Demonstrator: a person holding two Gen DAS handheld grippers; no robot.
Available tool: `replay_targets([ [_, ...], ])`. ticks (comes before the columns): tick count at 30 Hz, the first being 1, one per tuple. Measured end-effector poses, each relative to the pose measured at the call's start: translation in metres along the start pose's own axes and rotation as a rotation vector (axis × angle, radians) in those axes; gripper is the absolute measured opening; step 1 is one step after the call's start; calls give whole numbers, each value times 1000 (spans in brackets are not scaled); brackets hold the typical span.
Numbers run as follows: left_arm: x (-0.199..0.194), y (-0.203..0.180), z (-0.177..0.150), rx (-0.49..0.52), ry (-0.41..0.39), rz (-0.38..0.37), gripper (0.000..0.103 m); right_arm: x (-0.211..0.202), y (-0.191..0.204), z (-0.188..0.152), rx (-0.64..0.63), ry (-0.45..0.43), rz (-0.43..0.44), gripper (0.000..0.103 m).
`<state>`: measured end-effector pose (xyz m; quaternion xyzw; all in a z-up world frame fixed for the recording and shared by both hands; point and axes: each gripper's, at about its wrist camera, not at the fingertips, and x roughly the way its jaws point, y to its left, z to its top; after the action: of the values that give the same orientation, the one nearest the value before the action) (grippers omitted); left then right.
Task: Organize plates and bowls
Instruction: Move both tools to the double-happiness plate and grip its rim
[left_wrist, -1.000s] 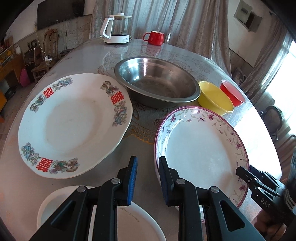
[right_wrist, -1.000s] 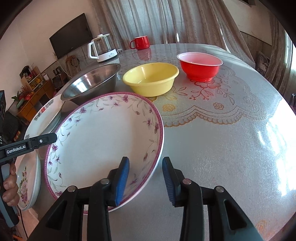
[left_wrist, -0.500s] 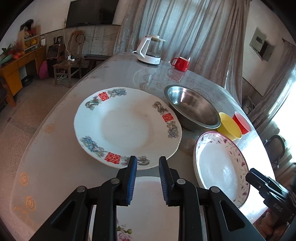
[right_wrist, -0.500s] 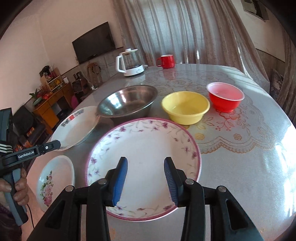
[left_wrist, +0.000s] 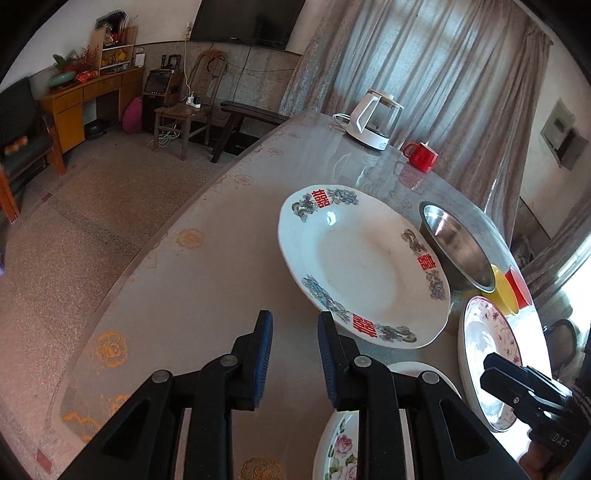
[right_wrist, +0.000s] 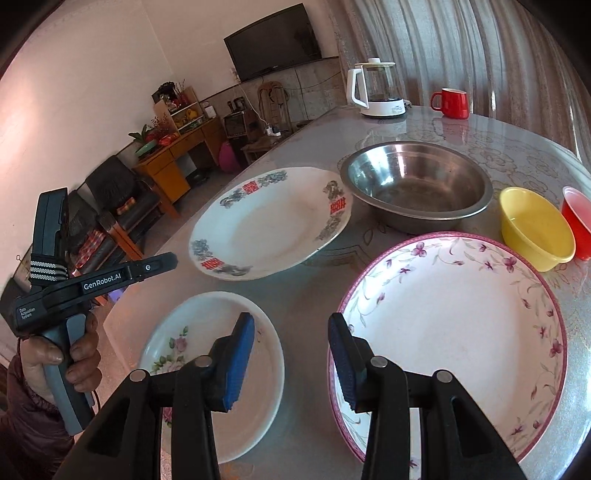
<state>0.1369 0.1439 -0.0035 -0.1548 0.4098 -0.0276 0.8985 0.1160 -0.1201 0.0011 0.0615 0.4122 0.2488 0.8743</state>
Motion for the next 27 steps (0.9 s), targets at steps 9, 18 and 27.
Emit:
replay_targets([
  [9,18,14,35,19,-34,-1,49,41,-14,46,79,34,31,42],
  [18,61,15,69,41,2,5,49,78,-32,70,99,68,-62,43],
  [27,111,-6,84,87,99,-38,36,107,-35,80,102,113,-68,45],
])
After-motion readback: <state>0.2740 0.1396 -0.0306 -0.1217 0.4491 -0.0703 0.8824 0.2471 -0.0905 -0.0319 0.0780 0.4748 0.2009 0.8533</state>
